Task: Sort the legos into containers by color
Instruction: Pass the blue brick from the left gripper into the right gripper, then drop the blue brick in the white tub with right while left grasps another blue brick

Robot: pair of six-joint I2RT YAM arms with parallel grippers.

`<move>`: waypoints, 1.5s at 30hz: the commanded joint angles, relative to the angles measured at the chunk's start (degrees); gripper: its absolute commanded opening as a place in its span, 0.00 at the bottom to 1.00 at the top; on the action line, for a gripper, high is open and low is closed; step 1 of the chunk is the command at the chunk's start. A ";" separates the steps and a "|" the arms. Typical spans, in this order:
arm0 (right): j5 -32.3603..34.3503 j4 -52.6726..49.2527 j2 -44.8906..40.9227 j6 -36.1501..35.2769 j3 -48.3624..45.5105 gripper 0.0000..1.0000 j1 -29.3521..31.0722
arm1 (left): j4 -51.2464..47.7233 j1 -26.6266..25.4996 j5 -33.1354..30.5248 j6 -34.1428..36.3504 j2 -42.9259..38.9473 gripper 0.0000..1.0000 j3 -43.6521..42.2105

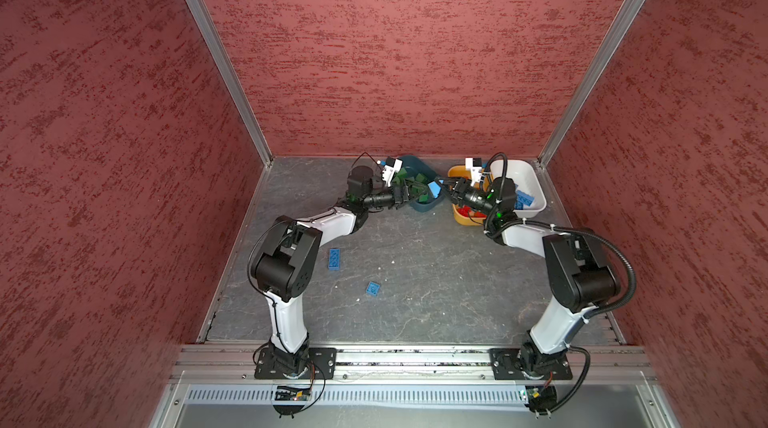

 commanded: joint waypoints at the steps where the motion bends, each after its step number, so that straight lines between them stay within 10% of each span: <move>1: 6.13 -16.18 -3.87 -11.48 -0.07 0.10 -5.61 | -16.64 -0.16 -9.39 10.49 -4.88 0.99 -0.26; 9: 17.12 -38.29 -2.99 -30.44 8.93 0.11 -19.37 | -49.30 -7.23 -39.63 24.36 -9.22 0.99 3.55; 23: 25.94 -51.52 15.32 -40.63 33.44 0.17 -25.43 | -72.02 -12.50 -45.88 21.15 -13.27 0.99 -3.02; 29: 25.52 -53.02 17.36 -40.85 36.82 0.49 -25.38 | -77.43 -17.61 -45.75 21.25 -13.29 0.99 -6.97; 40: 26.04 -50.38 12.22 -41.46 32.09 0.99 -25.02 | -79.65 -22.31 -48.33 20.98 -7.70 0.65 -7.77; 45: 25.70 -49.45 9.91 -41.21 29.68 0.99 -24.68 | -79.60 -22.58 -49.47 20.73 -6.82 0.49 -7.76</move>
